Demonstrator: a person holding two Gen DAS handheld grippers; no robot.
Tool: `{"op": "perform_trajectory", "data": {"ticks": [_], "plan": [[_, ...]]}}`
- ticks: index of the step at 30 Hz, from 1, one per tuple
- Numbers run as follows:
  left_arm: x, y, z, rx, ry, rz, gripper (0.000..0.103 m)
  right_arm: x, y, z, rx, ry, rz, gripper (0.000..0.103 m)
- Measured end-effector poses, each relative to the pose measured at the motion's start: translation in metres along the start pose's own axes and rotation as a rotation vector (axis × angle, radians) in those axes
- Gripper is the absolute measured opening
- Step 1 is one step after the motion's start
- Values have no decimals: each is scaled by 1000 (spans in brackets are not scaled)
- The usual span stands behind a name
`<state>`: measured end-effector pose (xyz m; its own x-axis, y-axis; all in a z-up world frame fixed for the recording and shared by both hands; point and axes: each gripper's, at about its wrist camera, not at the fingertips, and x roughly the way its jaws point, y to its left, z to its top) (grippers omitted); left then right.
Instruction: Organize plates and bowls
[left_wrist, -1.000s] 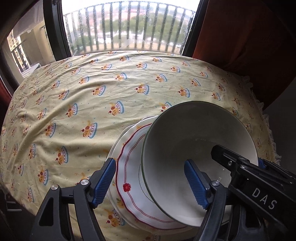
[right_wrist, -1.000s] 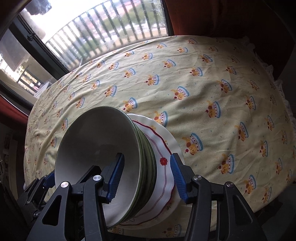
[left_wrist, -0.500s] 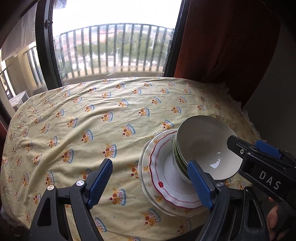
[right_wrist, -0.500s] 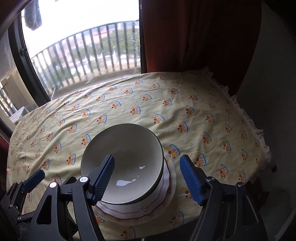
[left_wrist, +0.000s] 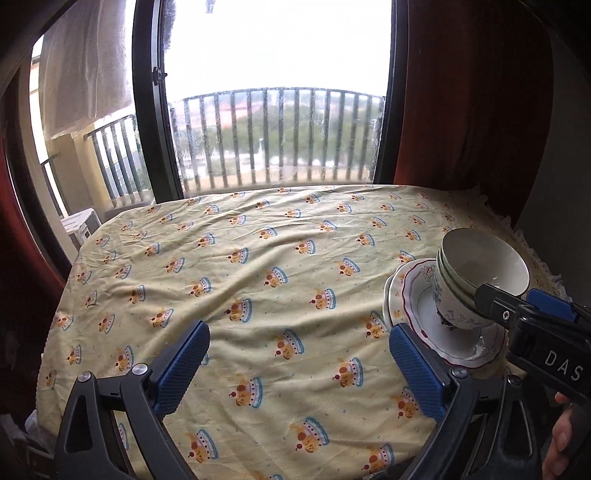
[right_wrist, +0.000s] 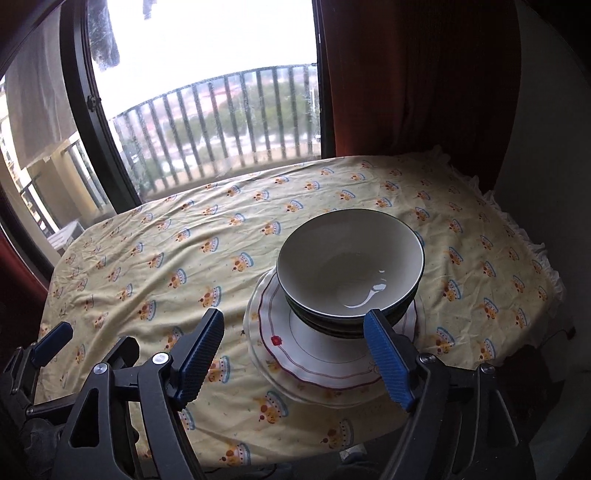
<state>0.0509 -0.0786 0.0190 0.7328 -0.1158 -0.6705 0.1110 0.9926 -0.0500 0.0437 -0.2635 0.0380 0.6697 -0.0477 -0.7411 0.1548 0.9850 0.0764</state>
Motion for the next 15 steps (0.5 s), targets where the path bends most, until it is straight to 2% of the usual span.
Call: {"op": "perform_trajectory", "data": {"ticks": [5, 9, 15], "plan": [[-6, 22, -23, -70, -30, 63, 100, -1, 19, -24, -50, -61, 79, 84], [-11, 28, -37, -101, -44, 108, 100, 1, 26, -34, -100, -102, 95, 88], [-17, 34, -50, -93, -70, 161, 101, 6, 36, -53, -138, -152, 76, 92]]}}
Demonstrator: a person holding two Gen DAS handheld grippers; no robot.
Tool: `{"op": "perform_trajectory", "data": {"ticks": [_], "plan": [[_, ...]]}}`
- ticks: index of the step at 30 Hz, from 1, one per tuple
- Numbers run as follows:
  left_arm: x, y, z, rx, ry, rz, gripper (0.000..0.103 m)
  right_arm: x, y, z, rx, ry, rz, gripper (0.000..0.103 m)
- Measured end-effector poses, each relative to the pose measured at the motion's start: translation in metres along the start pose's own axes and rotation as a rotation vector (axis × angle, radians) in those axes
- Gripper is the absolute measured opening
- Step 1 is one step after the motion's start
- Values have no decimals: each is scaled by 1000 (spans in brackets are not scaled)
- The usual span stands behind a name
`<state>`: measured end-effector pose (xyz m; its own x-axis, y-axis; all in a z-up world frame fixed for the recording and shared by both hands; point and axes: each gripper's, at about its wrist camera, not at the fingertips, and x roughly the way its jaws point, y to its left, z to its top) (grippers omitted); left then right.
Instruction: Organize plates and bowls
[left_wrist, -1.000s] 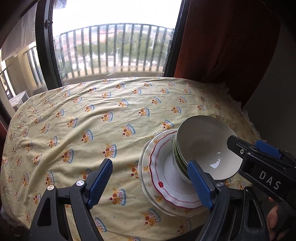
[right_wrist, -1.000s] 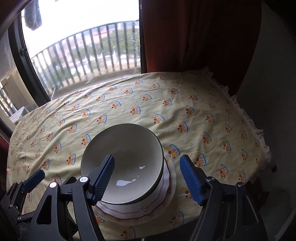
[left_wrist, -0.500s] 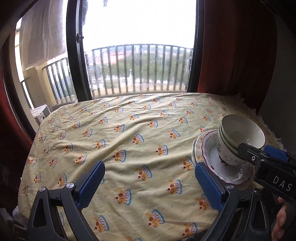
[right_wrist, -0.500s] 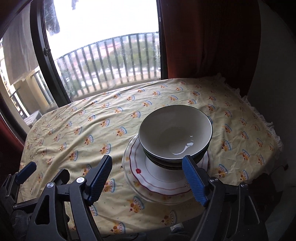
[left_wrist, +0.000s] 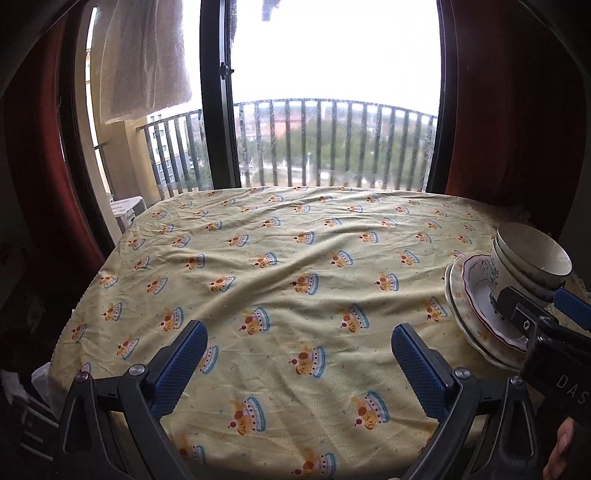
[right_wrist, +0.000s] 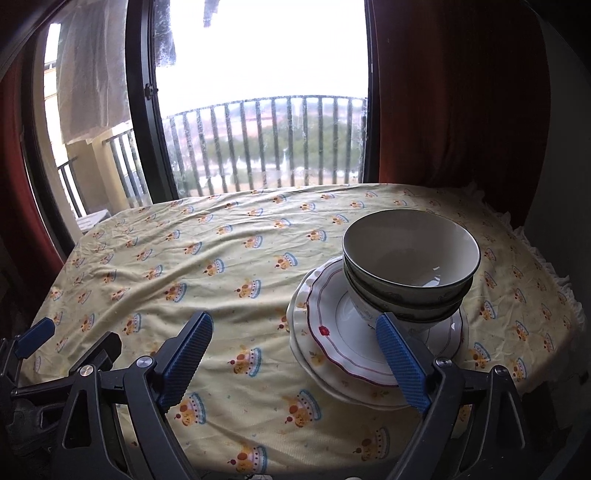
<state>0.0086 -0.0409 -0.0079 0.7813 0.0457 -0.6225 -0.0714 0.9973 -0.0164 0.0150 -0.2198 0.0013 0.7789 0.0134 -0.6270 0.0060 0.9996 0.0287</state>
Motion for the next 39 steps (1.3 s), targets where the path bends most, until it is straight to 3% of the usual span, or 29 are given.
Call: {"op": "perform_trajectory", "data": {"ticks": [10, 15, 39], "plan": [[0, 8, 0, -10, -38, -9, 101, 1, 8, -8, 6, -8, -17, 94], [4, 10, 1, -17, -19, -31, 101, 3, 6, -8, 21, 11, -18, 94], [1, 12, 4, -33, -3, -2, 103, 1, 9, -7, -6, 32, -23, 94]]}}
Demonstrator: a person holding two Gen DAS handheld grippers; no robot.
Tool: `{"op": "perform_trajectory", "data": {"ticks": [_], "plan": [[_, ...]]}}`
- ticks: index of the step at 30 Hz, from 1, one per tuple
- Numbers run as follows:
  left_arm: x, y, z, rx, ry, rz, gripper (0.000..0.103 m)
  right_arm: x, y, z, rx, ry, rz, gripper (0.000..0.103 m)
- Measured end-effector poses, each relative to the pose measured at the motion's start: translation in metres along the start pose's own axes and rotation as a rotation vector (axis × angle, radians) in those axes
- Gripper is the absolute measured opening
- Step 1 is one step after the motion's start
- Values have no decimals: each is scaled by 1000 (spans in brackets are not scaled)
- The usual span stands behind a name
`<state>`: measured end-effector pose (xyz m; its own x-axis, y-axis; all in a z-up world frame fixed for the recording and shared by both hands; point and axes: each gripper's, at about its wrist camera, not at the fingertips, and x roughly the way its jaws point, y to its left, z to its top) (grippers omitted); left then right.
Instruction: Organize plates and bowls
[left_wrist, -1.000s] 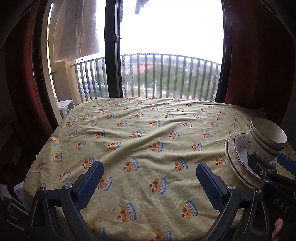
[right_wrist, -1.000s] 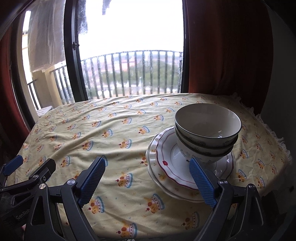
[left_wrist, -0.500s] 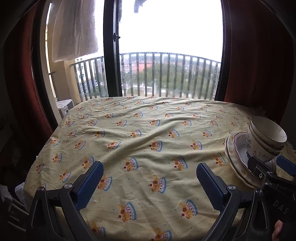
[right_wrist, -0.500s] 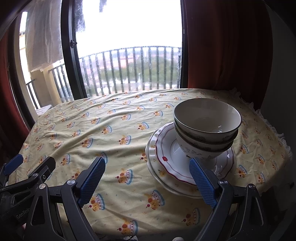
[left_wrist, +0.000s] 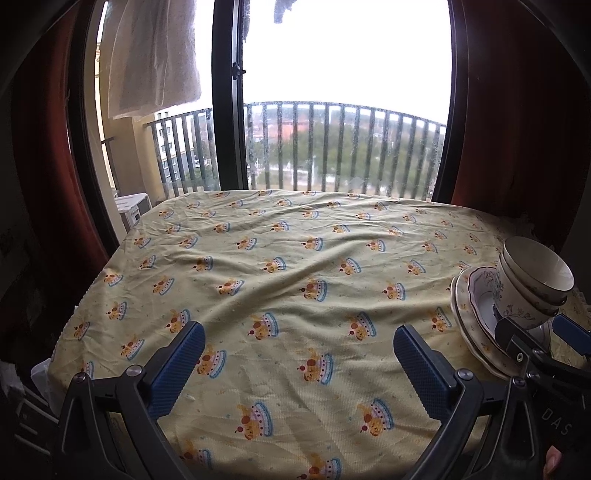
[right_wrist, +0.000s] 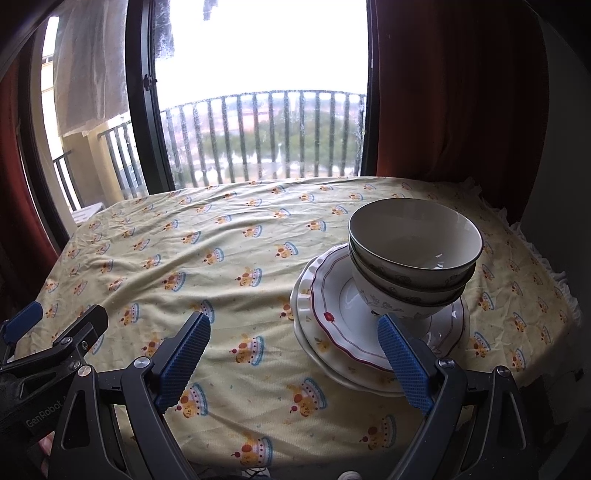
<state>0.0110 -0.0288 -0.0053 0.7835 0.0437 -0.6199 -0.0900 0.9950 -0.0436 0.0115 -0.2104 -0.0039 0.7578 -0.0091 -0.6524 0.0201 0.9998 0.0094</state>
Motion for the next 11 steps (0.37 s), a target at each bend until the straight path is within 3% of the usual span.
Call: {"op": "perform_trajectory", "data": {"ticks": [11], "plan": [[-2, 2, 0, -5, 0, -4, 103, 1, 0, -2, 9, 2, 4, 94]]}}
